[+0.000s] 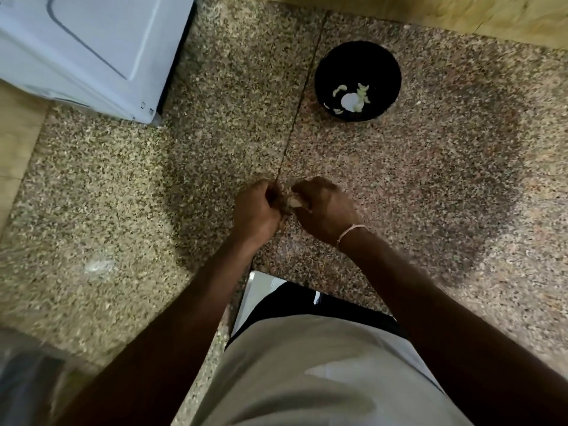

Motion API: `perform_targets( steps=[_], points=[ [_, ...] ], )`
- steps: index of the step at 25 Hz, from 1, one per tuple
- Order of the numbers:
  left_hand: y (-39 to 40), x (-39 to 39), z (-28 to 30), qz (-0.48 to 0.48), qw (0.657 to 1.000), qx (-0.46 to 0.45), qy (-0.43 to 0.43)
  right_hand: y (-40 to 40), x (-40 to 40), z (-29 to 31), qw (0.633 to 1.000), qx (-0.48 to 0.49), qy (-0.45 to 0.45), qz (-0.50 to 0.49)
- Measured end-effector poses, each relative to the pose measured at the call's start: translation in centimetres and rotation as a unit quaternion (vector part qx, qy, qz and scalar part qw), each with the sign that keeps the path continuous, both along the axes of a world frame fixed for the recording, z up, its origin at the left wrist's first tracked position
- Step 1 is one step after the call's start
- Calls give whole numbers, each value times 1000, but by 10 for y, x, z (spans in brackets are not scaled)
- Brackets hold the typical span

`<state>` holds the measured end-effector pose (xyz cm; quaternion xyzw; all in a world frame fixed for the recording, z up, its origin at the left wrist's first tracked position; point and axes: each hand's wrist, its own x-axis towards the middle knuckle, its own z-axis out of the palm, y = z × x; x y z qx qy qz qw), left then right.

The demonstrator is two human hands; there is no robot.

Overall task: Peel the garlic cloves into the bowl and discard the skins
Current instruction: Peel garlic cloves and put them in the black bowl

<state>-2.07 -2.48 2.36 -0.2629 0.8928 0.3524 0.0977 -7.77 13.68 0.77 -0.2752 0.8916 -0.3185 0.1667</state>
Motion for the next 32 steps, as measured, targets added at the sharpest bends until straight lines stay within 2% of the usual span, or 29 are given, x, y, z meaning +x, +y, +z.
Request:
perform_targets(
  steps=[4, 8, 12, 17, 21, 23, 26, 32],
  points=[
    [4, 6, -7, -3, 1000, 25, 1, -11, 7, -15, 999, 29, 18, 7],
    [14, 1, -3, 4, 999, 48, 24, 1, 6, -6, 1000, -18, 10, -15],
    [36, -16, 31, 26, 985, 133, 109, 28, -7, 34, 991, -85, 29, -104],
    [59, -37, 95, 78, 925, 304, 214, 60, -28, 111, 960, -202, 75, -181],
    [80, -40, 139, 44, 868, 407, 282, 79, -30, 161, 935, -274, 96, -204],
    [86, -41, 159, 33, 852, 417, 314, 82, -23, 180, 922, -314, 80, -213],
    [86, -43, 190, 3, 851, 383, 359, 82, -11, 205, 897, -376, 54, -225],
    [67, -36, 236, -72, 825, 378, 414, 65, 13, 248, 869, -415, 102, -250]
  ],
)
